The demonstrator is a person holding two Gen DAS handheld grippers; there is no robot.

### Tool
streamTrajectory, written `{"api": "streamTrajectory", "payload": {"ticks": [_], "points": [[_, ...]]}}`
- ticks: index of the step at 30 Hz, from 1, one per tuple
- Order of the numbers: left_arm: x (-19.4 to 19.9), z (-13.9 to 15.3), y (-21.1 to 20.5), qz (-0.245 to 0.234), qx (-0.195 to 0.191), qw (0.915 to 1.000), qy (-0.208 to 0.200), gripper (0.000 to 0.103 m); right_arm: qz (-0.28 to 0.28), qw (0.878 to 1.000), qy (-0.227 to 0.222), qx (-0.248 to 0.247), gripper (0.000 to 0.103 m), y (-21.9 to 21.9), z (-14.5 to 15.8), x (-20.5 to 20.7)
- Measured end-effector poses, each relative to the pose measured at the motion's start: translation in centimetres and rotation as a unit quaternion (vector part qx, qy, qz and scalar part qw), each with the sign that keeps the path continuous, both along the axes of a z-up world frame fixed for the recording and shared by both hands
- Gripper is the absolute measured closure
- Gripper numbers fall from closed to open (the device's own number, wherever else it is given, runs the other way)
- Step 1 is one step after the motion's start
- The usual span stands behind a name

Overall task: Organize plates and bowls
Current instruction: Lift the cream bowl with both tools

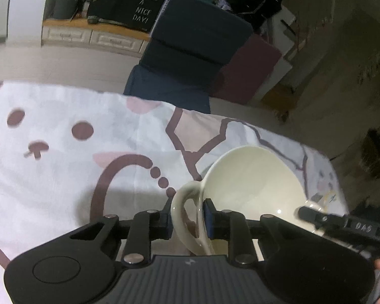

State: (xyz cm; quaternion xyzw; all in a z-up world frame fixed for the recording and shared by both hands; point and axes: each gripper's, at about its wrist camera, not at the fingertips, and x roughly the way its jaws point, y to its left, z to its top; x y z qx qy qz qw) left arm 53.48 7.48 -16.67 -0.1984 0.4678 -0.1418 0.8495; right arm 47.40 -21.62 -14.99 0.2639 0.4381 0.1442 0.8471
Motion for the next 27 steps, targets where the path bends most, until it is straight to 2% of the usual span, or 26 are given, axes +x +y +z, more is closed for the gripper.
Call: {"api": "streamTrajectory", "payload": {"ticks": [5, 8, 12, 17, 20, 23, 27], "points": [[0.06, -0.3, 0.19, -0.001, -0.019, 0.9998, 0.001, 0.081, 0.003, 1.0, -0.001, 0.016, 0.086, -0.4, -0.25, -0.02], [0.08, -0.89, 0.69, 0.004, -0.05, 0.9987, 0.006, 0.084, 0.004, 1.0, -0.004, 0.016, 0.086, -0.23, -0.39, 0.05], [-0.1, -0.82, 0.65, 0.0, -0.05, 0.9987, -0.001, 0.084, 0.004, 0.999, -0.009, 0.03, 0.088, -0.52, -0.63, -0.12], [-0.16, -0.88, 0.64, 0.0, -0.054, 0.9985, -0.005, 0.085, 0.01, 1.0, -0.017, 0.019, 0.087, -0.38, -0.29, -0.42], [-0.14, -1.06, 0.89, -0.001, -0.062, 0.9981, -0.004, 0.085, 0.006, 0.999, -0.01, 0.04, 0.089, -0.8, -0.55, -0.29], [0.05, -0.84, 0.7, -0.006, -0.051, 0.9987, -0.001, 0.084, 0.002, 0.999, -0.003, 0.054, 0.089, -1.15, -0.73, -0.22], [-0.13, -0.87, 0.52, -0.009, -0.045, 0.9989, -0.003, 0.084, 0.011, 1.0, -0.012, 0.016, 0.087, -0.4, 0.02, -0.37]]}}
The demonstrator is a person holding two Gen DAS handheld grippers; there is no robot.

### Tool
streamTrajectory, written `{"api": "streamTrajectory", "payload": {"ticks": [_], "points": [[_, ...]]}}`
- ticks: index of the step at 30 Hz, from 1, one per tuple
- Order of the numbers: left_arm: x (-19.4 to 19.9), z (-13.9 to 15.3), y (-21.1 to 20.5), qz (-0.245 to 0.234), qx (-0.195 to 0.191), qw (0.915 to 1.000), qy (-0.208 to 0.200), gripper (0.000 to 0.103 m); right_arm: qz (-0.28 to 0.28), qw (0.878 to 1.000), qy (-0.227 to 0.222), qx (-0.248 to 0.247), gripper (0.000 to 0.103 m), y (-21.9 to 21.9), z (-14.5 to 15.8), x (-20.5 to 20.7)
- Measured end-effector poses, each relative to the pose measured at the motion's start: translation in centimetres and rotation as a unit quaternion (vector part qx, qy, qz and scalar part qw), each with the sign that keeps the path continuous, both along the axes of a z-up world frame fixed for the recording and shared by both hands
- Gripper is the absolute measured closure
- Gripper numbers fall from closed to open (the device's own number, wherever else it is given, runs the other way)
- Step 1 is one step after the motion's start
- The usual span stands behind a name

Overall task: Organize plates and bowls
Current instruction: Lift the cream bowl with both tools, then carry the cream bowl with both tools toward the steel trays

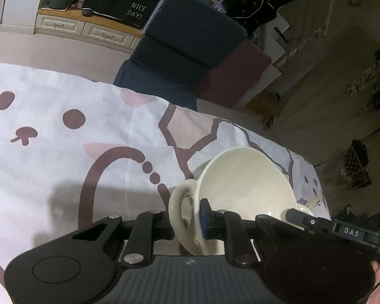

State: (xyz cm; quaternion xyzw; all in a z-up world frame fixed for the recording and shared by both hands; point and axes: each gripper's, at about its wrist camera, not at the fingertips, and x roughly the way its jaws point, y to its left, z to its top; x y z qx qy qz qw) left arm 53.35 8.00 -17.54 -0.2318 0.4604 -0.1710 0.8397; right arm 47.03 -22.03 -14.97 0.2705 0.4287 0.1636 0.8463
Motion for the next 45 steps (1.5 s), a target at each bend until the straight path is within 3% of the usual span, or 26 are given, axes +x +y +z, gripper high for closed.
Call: {"api": "streamTrajectory", "payload": {"ticks": [24, 30, 45], "points": [[-0.9, 2.2, -1.1, 0.0, 0.018, 0.9997, -0.018, 0.084, 0.004, 0.999, -0.027, -0.032, 0.085, 0.4, 1.6, -0.6], [-1.1, 2.5, -0.9, 0.007, 0.007, 0.9998, -0.016, 0.083, 0.006, 0.999, -0.027, -0.035, 0.085, 0.3, 1.8, -0.7], [-4.3, 7.8, -1.3, 0.012, 0.015, 0.9988, -0.045, 0.083, 0.01, 0.997, -0.06, -0.039, 0.085, 0.0, 5.4, -2.6]]}}
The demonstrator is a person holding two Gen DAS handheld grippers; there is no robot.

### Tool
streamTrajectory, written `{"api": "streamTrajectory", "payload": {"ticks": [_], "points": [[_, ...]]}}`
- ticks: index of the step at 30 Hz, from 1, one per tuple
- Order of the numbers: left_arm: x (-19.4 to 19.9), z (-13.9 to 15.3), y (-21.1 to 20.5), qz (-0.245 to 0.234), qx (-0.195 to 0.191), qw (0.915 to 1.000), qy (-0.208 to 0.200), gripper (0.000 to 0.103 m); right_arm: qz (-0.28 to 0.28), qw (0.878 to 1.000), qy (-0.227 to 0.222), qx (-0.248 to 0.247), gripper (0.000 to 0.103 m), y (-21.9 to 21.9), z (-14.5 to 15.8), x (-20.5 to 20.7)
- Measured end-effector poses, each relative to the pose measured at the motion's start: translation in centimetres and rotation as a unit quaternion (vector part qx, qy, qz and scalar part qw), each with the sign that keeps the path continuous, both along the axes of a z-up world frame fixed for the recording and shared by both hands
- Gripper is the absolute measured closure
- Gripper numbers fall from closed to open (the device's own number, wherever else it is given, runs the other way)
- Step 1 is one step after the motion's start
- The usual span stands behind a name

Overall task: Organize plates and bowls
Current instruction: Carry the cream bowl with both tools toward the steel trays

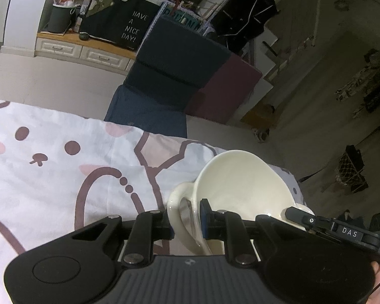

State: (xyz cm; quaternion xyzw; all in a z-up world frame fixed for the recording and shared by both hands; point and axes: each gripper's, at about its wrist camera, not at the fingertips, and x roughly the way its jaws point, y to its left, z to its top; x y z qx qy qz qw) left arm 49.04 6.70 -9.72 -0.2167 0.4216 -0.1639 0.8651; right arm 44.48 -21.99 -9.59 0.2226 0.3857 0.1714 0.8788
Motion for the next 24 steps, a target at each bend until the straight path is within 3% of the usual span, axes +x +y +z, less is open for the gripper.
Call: {"api": "streamTrajectory", "payload": {"ticks": [15, 24], "points": [[-6.7, 6.3, 0.2, 0.017, 0.002, 0.9995, -0.025, 0.083, 0.015, 0.999, -0.03, 0.0, 0.085, 0.2, 4.6, -4.6], [-11.5, 8.2, 0.3, 0.023, 0.002, 0.9993, -0.029, 0.084, 0.03, 0.999, -0.038, -0.007, 0.085, 0.6, 6.1, -8.7]]}}
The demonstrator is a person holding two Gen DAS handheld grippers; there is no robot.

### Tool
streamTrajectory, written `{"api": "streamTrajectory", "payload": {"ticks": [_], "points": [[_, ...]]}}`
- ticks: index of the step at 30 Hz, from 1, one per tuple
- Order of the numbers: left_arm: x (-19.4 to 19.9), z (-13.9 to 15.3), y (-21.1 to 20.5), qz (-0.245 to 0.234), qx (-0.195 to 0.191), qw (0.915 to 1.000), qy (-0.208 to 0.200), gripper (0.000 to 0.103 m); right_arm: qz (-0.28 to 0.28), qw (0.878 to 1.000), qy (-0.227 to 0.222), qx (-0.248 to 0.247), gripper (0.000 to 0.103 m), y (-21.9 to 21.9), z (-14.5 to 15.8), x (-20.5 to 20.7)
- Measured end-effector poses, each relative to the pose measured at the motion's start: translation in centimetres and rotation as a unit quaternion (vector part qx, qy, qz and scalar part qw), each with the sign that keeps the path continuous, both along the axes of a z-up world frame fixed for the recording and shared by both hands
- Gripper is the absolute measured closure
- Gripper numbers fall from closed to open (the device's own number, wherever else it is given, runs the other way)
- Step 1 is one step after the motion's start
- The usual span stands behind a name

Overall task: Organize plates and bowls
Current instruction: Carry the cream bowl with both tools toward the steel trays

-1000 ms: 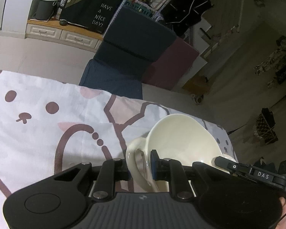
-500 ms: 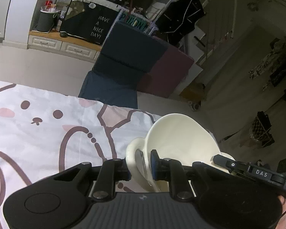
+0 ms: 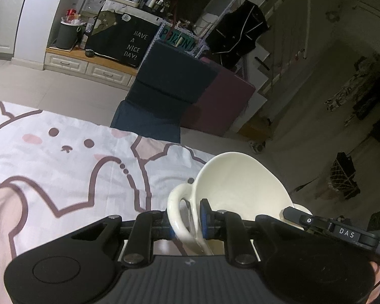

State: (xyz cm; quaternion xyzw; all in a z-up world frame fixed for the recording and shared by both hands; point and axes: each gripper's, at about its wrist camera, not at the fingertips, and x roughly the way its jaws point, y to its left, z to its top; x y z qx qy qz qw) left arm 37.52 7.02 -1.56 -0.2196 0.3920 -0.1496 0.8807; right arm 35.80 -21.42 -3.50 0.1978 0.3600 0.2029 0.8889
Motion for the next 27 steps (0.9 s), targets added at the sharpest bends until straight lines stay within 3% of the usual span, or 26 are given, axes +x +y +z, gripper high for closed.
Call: {"api": "streamTrajectory", "payload": {"ticks": [13, 27], "points": [[-7.7, 0.4, 0.8, 0.014, -0.002, 0.9999, 0.001, 0.084, 0.019, 1.0, 0.002, -0.011, 0.084, 0.4, 0.4, -4.7], [-15.4, -1.3, 3.4, 0.029, -0.011, 0.9994, 0.014, 0.084, 0.039, 0.999, 0.011, -0.018, 0.084, 2.6, -0.4, -11.7]]}}
